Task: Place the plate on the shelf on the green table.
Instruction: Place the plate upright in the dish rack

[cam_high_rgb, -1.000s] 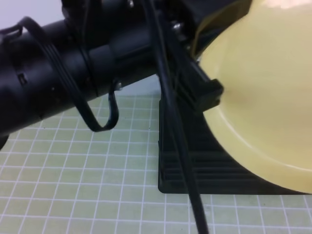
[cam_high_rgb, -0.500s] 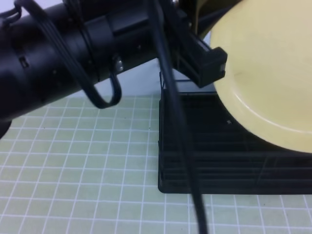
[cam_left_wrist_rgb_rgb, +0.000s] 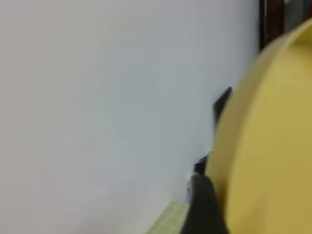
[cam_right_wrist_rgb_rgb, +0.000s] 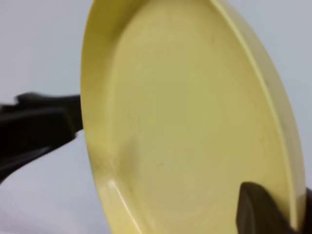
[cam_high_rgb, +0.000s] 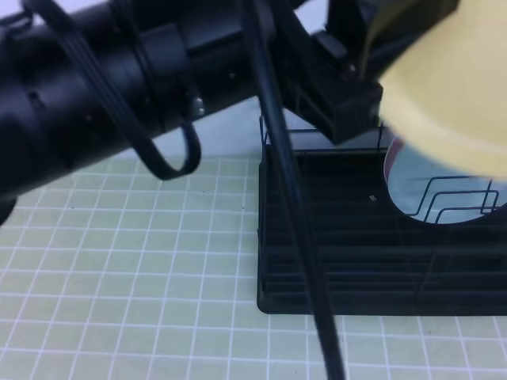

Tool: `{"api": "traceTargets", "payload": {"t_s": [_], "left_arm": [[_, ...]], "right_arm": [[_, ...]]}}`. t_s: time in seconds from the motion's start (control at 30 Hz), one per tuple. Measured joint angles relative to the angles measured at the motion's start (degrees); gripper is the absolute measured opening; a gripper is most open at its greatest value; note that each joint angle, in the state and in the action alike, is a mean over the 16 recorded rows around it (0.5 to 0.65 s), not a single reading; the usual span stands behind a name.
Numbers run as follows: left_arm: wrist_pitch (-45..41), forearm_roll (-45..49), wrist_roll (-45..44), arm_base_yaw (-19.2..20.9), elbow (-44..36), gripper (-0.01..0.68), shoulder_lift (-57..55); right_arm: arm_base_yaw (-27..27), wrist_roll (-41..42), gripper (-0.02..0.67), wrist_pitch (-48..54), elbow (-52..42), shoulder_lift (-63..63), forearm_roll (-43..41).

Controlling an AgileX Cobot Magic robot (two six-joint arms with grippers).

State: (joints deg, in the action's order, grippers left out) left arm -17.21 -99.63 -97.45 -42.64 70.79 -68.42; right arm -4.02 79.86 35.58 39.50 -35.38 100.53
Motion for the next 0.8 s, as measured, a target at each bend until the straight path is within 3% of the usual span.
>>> {"api": "traceTargets", "payload": {"t_s": [0.2, 0.53, 0.8], "left_arm": [[10.9, -0.2, -2.2, 0.0, -0.5, 0.357, 3.4], [35.1, -0.9, -8.5, 0.0, -6.9, 0.113, 9.5], [46.3, -1.5, -13.0, 0.0, -14.6, 0.009, 11.7]], "right_arm": [[0.0, -2.1, -0.003, 0.2, 11.1, -7.6, -13.3], [0.0, -7.8, -0.003, 10.5, 34.1, -26.5, -49.6], [0.0, -1.9, -0.003, 17.5, 43.8, -38.4, -65.3]]}}
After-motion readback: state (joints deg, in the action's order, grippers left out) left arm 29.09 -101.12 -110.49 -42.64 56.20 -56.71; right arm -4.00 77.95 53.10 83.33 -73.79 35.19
